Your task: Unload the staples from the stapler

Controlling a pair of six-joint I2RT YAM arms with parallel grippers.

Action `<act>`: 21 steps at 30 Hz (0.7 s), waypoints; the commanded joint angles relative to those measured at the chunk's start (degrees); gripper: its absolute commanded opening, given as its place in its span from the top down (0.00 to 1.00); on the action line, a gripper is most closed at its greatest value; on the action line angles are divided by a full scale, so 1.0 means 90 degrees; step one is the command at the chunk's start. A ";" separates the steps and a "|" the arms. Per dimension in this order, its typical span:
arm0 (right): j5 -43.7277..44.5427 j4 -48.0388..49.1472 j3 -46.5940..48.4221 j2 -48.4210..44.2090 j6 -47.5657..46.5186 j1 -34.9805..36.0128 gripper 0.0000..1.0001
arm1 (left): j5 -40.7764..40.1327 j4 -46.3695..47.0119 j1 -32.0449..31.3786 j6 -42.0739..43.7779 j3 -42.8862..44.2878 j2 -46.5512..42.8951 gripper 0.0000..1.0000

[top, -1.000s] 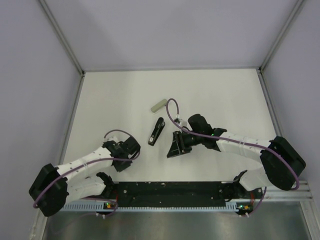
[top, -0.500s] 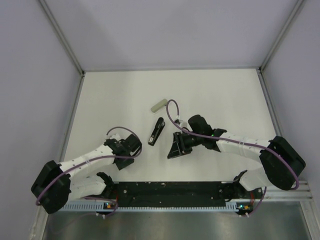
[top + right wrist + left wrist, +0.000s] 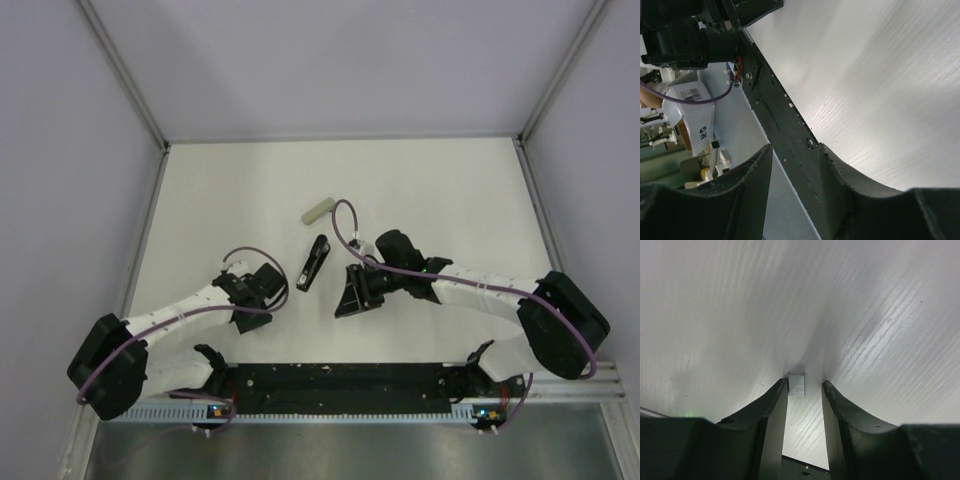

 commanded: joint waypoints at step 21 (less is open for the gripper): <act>0.0356 -0.0224 0.0249 -0.0290 -0.0228 -0.0006 0.58 | 0.0787 0.1025 0.0016 0.1091 0.0209 0.0093 1.00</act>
